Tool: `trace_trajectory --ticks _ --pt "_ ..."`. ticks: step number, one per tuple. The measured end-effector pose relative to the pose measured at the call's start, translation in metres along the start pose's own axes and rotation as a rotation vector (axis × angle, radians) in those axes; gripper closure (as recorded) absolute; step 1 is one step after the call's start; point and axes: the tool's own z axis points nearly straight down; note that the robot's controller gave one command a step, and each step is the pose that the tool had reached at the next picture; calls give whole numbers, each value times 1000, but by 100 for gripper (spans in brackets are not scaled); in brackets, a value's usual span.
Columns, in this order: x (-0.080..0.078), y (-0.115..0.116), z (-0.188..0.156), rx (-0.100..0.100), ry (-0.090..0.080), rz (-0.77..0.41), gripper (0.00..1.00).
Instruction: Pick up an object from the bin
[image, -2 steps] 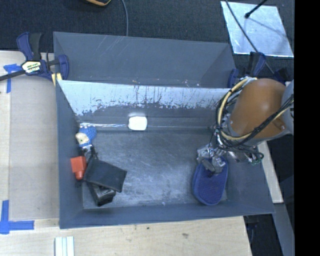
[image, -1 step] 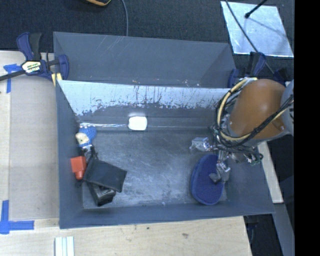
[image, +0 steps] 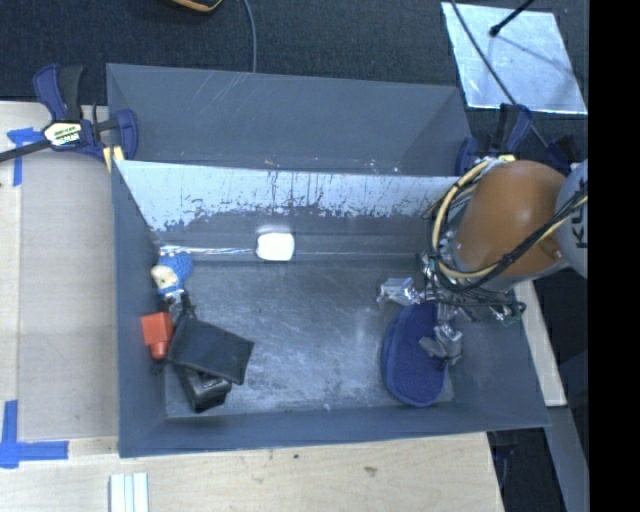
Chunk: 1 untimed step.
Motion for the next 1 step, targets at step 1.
trace_trajectory --ticks 1 --pt "-3 -1 -2 7 -11 -1 100"
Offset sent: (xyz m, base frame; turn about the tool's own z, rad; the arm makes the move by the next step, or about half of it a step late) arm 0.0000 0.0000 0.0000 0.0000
